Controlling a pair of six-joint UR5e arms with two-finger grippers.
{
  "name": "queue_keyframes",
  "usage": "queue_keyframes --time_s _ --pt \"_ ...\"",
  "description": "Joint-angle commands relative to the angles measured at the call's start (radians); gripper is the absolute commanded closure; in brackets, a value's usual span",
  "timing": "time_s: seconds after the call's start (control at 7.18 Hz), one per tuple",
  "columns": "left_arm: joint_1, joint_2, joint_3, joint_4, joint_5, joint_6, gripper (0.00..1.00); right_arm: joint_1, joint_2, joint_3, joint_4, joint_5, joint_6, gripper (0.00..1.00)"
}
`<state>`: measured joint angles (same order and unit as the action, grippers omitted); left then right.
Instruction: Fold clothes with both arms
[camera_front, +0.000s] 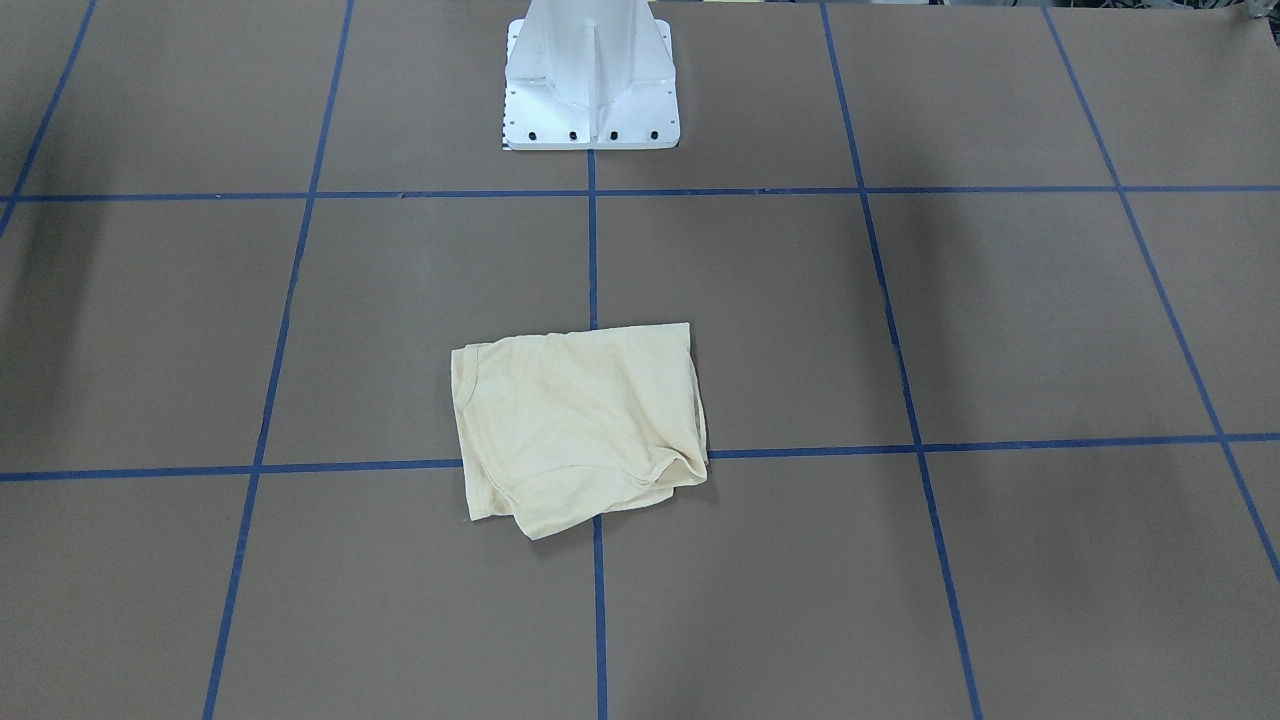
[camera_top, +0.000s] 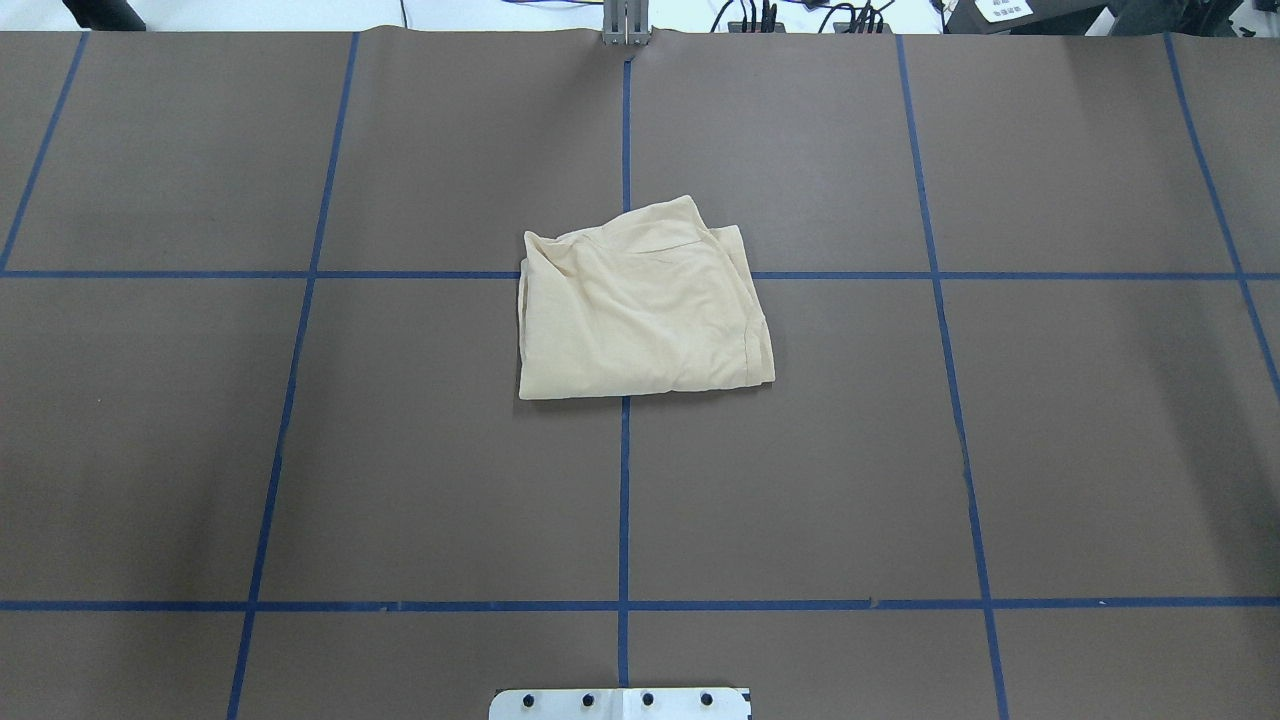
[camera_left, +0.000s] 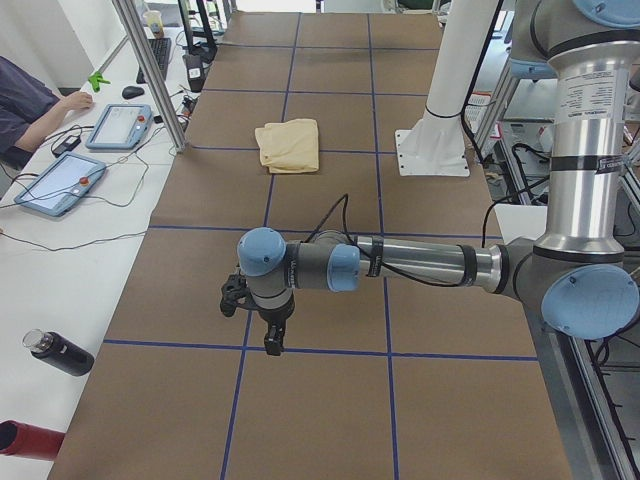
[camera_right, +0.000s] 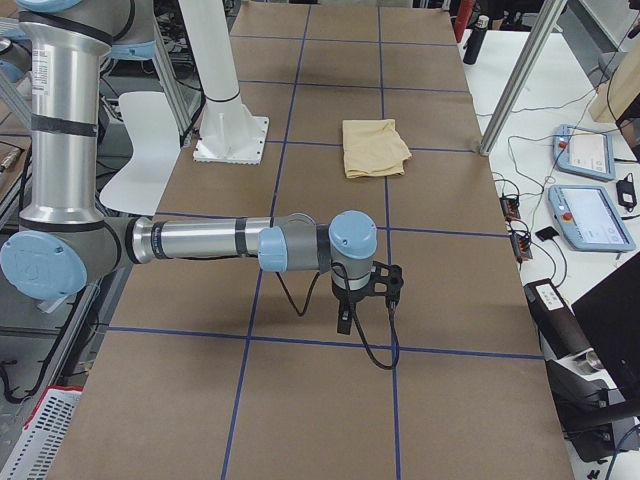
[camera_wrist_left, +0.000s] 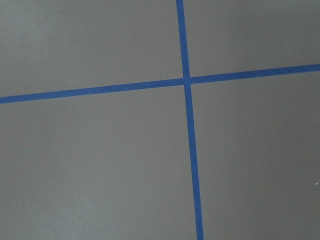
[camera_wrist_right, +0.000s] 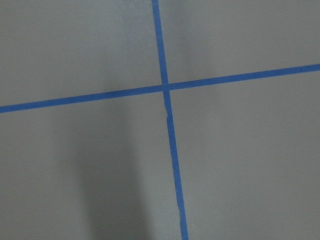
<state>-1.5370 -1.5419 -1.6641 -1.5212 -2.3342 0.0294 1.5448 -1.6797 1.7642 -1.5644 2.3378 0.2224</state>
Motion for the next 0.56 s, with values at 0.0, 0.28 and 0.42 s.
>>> queue_keyframes --time_s 0.0,0.28,0.42 --pt "0.0 0.0 0.001 0.001 -0.02 -0.009 0.01 0.0 0.0 0.0 -0.002 0.005 0.002 0.0" --pt "0.0 0.0 0.001 0.001 -0.02 -0.009 0.01 0.0 0.0 -0.011 0.001 0.008 0.0 0.0" --pt "0.0 0.0 0.001 0.001 -0.02 -0.008 0.01 0.0 0.0 -0.038 0.003 0.009 0.002 0.0"
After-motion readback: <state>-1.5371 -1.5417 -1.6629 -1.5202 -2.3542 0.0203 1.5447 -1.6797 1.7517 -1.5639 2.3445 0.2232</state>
